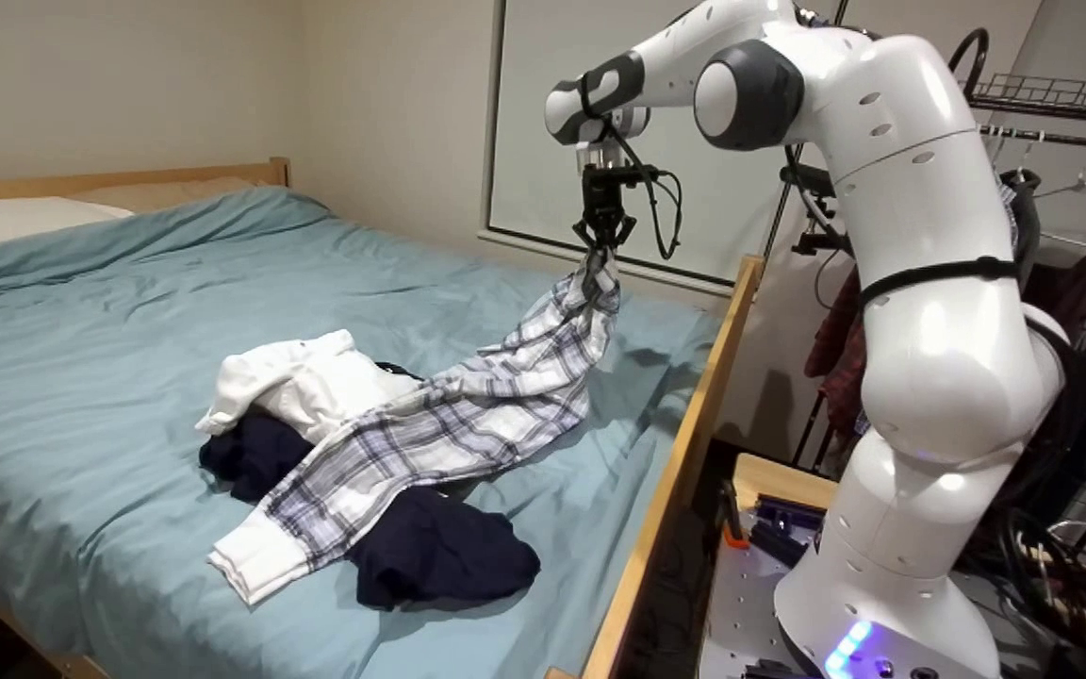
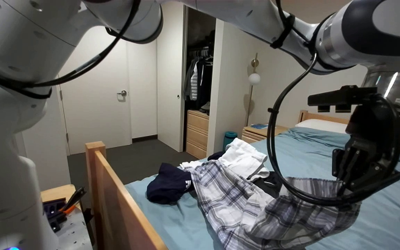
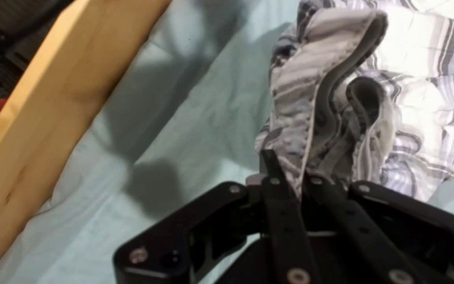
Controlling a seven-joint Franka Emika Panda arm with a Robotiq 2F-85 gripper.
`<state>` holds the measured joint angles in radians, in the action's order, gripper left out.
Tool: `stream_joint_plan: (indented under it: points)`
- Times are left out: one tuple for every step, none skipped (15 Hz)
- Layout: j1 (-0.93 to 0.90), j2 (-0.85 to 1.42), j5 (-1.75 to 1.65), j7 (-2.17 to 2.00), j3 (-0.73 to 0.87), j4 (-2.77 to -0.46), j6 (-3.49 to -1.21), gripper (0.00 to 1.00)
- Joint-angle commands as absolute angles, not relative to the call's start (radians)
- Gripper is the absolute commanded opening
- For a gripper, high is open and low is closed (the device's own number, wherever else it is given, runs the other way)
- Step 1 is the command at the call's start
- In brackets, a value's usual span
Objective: Move the pajama pants slightly to the right, unfold them, then put them back
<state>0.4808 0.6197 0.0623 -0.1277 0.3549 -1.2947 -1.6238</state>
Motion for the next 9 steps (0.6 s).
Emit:
stream_joint_plan:
  points:
    - [0.547,0.705,0.08,-0.174,0.352,-1.191,-1.575,0.03]
    - [0.563,0.724,0.088,-0.179,0.348,-1.178,-1.572,0.02]
    - [0.575,0.742,0.093,-0.182,0.346,-1.172,-1.575,0.31]
    - [0.587,0.764,0.1,-0.185,0.341,-1.158,-1.572,0.33]
    - [0.598,0.783,0.107,-0.187,0.335,-1.149,-1.575,0.38]
    - [0.61,0.798,0.117,-0.186,0.327,-1.139,-1.578,0.44]
    - [0.62,0.809,0.132,-0.185,0.318,-1.131,-1.579,0.51]
    - [0.627,0.816,0.143,-0.187,0.313,-1.126,-1.584,0.56]
    - [0.636,0.819,0.161,-0.184,0.304,-1.121,-1.585,0.64]
